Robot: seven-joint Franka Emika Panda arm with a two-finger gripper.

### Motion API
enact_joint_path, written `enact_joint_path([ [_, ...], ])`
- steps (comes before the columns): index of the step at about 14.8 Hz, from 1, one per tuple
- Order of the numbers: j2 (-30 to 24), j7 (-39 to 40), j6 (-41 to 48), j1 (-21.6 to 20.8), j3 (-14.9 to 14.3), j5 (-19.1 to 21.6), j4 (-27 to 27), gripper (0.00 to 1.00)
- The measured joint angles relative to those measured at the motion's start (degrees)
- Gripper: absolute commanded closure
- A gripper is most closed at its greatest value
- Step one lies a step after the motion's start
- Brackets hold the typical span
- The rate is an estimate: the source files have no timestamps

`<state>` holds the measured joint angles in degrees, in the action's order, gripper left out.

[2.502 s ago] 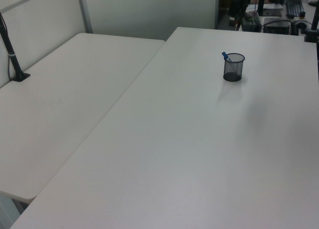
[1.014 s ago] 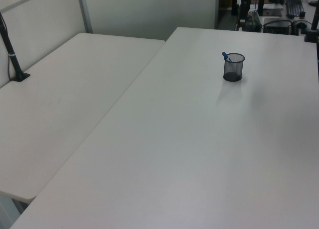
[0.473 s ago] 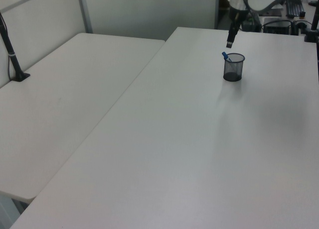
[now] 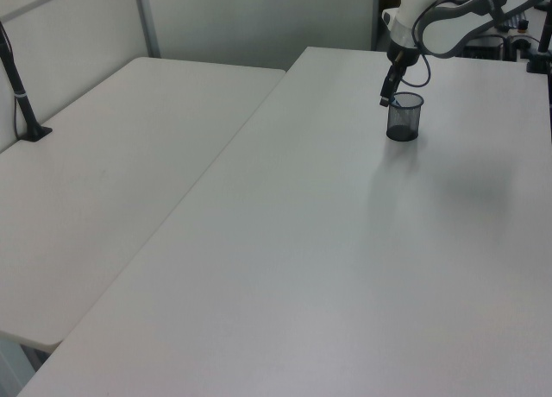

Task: Remove the marker
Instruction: 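Lower the gripper onto the blue-capped marker in the black mesh cup, then close the gripper on the marker and lift it out of the cup, then move the held marker beside the cup and lower it to the table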

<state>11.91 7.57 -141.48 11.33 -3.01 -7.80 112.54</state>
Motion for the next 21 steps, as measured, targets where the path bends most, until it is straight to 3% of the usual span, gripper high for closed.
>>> enact_joint_path([
  [3,0.1,-0.2,-0.8,0.1,0.0,3.4,-0.1,1.00],
  [8,-3.0,-0.8,0.4,0.9,0.0,3.7,-2.1,1.00],
  [14,-10.5,-2.4,18.8,0.5,0.7,11.6,-11.1,1.00],
  [17,-10.1,-5.1,24.3,-0.5,3.2,11.8,-11.7,1.00],
  [21,-3.1,-6.9,25.1,-2.9,4.3,11.8,-11.0,1.00],
])
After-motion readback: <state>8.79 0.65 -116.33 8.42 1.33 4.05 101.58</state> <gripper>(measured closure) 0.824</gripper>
